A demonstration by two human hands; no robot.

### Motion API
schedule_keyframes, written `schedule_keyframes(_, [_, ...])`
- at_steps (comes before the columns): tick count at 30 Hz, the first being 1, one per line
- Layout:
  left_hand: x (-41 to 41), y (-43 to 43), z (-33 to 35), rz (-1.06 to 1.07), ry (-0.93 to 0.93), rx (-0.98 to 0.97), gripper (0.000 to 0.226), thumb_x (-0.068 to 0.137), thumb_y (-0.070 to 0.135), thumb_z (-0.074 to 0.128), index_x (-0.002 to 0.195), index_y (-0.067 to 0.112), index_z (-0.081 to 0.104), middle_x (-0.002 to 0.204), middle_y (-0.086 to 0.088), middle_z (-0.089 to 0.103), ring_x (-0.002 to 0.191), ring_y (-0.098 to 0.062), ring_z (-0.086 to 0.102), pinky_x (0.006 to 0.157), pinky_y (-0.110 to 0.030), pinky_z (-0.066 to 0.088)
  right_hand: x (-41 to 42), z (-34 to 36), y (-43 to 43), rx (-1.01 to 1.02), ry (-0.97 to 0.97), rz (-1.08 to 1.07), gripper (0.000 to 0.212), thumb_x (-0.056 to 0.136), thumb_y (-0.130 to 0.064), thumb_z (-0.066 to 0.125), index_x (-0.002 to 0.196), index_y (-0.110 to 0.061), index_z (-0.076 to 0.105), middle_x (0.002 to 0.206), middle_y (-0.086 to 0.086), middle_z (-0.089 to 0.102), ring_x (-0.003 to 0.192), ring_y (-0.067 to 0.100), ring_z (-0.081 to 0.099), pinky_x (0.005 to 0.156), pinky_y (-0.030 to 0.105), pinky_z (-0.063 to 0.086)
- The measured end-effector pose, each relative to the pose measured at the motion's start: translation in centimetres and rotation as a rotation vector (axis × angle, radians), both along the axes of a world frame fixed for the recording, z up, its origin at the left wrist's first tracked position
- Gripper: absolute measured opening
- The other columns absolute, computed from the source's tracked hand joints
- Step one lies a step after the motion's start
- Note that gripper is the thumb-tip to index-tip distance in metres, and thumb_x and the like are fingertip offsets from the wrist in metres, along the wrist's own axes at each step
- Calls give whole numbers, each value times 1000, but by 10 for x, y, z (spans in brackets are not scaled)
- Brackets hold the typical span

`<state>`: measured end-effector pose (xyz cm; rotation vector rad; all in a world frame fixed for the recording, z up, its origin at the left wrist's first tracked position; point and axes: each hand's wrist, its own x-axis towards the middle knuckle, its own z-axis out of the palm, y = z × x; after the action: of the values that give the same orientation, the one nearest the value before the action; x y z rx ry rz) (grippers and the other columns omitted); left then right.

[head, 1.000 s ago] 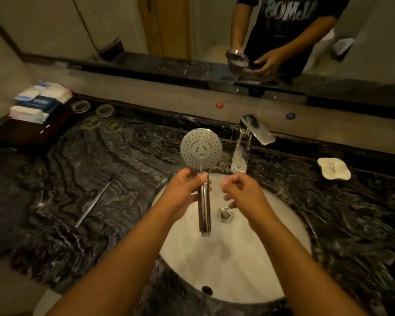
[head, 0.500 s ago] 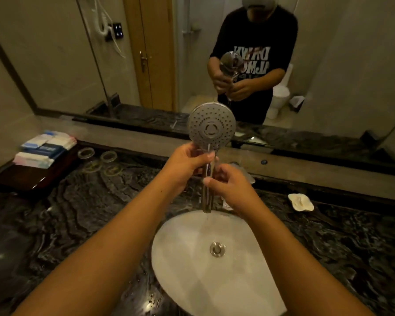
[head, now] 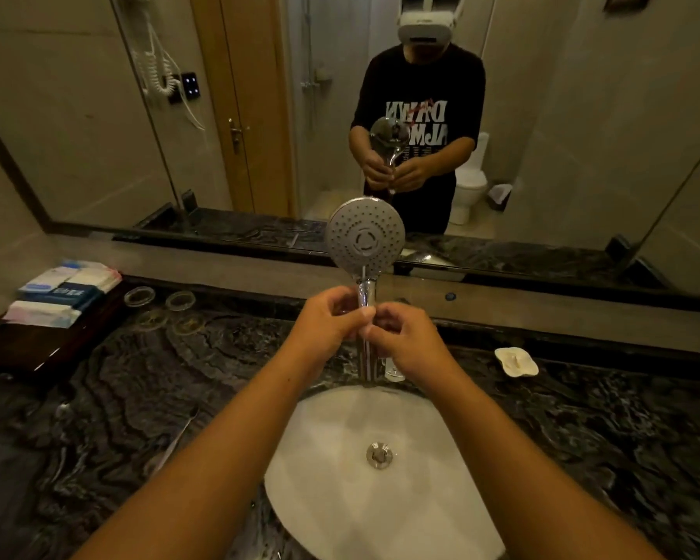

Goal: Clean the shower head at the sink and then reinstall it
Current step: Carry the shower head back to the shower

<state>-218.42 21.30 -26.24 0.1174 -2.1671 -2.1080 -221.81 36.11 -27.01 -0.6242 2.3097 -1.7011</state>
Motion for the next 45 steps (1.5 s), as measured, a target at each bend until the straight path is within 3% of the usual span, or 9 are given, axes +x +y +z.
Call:
schedule_keyframes(9, [13, -3, -1, -26, -35, 106, 21, 96, 10, 58, 117, 11, 63, 109, -13, 72, 97, -27, 73, 78, -41, 61, -1, 1, 8, 65, 33, 36, 8, 94, -22, 64, 99, -21, 71, 92, -1, 74, 84, 8, 72, 74, 26, 59])
schedule_keyframes(13, [25, -13, -6, -44, -54, 144, 27, 98, 12, 56, 125, 14, 59, 113, -14, 72, 100, -30, 73, 87, -45, 59, -3, 12, 7, -13, 34, -82, 11, 94, -26, 65, 101, -17, 67, 94, 1, 71, 85, 13, 70, 65, 18, 54])
schedule_keyframes(16, [33, -18, -10, -33, -44, 154, 28, 98, 10, 55, 124, 14, 61, 109, -16, 73, 100, -31, 72, 89, -46, 58, 3, 22, -9, -40, -34, 36, 20, 94, -27, 64, 112, -17, 66, 103, 0, 72, 93, 12, 71, 72, 23, 58])
schedule_keyframes(22, [50, -30, -23, -13, -54, 123, 25, 96, 9, 58, 118, 13, 67, 106, -12, 76, 100, -28, 73, 88, -44, 58, 15, 23, -38, -53, -134, 69, 14, 91, -16, 68, 104, -10, 66, 92, 7, 74, 82, 21, 74, 68, 29, 58])
schedule_keyframes(28, [82, -45, -38, 7, -131, 168, 39, 90, 1, 63, 124, 19, 59, 109, -17, 72, 102, -35, 71, 82, -55, 57, 22, 33, -68, -104, -142, 85, 15, 92, -10, 67, 100, -22, 65, 105, 5, 73, 101, 24, 70, 90, 42, 59])
schedule_keyframes(33, [126, -63, -27, 152, -105, 203, 40, 93, 0, 60, 127, 21, 56, 112, -24, 69, 96, -33, 72, 78, -52, 59, 45, 36, -109, -94, -83, 279, 17, 93, -15, 67, 102, -29, 65, 104, 2, 73, 97, 17, 71, 84, 34, 59])
schedule_keyframes(36, [161, -67, -20, 313, -106, 182, 40, 93, -1, 59, 124, 24, 58, 109, -14, 73, 97, -29, 73, 80, -42, 61, 62, 32, -130, -56, -72, 442, 15, 94, -16, 66, 108, -13, 69, 103, 11, 74, 97, 21, 72, 84, 34, 58])
schedule_keyframes(41, [230, -59, -22, 654, -120, 178, 48, 91, 2, 64, 131, 26, 55, 115, -13, 73, 110, -32, 68, 98, -58, 50, 111, 18, -162, -7, -65, 798, 18, 92, -16, 69, 109, -11, 69, 109, 20, 72, 102, 31, 69, 91, 44, 56])
schedule_keyframes(45, [298, -38, -29, 865, -127, 171, 53, 83, 11, 70, 132, 25, 56, 118, -16, 70, 115, -40, 63, 99, -65, 42, 171, 7, -179, 0, -30, 1032, 18, 92, -12, 68, 110, -7, 68, 102, 15, 73, 94, 23, 70, 90, 43, 56])
